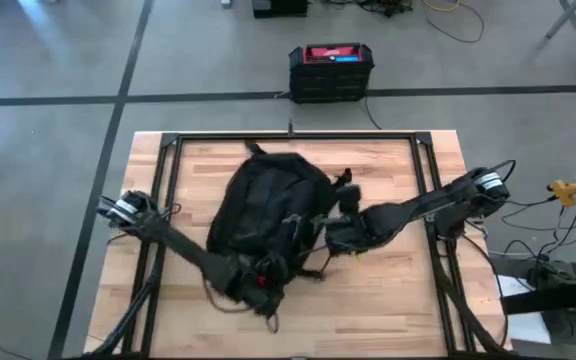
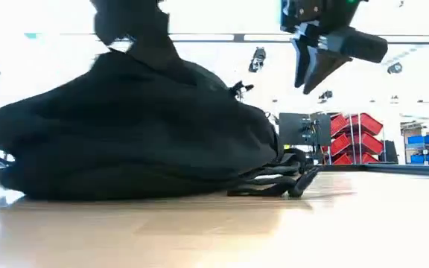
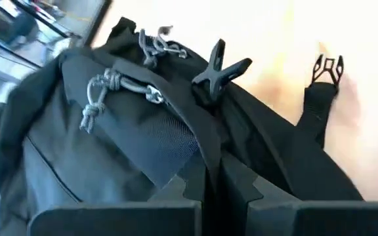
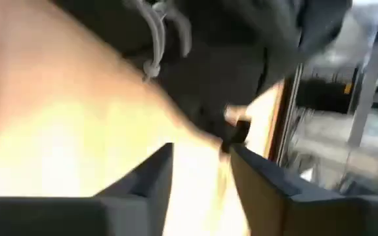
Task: Unpack backpack
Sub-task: Close the black backpack, then return to Home Position
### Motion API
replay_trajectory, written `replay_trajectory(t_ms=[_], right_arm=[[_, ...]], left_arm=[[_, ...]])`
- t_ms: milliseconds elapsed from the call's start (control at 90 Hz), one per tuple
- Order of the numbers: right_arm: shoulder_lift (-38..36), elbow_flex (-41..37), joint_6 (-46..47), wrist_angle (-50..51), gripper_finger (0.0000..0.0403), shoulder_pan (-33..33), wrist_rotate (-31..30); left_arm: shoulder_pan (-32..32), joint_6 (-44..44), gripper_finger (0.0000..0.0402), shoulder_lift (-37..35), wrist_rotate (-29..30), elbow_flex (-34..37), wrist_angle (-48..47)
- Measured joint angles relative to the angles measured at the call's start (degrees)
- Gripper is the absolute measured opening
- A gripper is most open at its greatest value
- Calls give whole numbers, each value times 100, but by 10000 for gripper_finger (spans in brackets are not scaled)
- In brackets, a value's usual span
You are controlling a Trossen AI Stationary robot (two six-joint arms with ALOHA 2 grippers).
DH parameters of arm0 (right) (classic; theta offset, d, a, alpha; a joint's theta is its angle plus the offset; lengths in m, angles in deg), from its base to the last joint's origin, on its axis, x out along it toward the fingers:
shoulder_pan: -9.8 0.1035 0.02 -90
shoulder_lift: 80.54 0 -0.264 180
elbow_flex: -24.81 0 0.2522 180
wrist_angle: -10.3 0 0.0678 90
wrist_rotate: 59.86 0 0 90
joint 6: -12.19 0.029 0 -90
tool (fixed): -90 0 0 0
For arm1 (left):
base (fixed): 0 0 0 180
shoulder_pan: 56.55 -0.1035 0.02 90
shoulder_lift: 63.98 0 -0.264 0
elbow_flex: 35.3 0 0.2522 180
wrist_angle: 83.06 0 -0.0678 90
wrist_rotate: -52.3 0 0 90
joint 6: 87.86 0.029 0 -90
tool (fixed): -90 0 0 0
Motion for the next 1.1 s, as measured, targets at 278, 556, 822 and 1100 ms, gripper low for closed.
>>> replay_trajectory(t_ms=[278, 556, 822, 1100], right_arm=[[-1928, -1210, -23, -1297, 250, -158, 1298], [-4629, -3453, 413, -3632, 254, -159, 1481], [-6022, -4753, 517, -5584, 223, -149, 1701], [-6450, -5171, 837, -5551, 204, -149, 1738]], left_arm=[[-1408, 2122, 3, 0, -1744, 385, 2643], [-2656, 2232, 3, -94, -3979, 1222, 6428], [-3116, 1916, 32, -68, -4445, 1265, 6620], [-3455, 2062, 174, -866, -4409, 1847, 6631]])
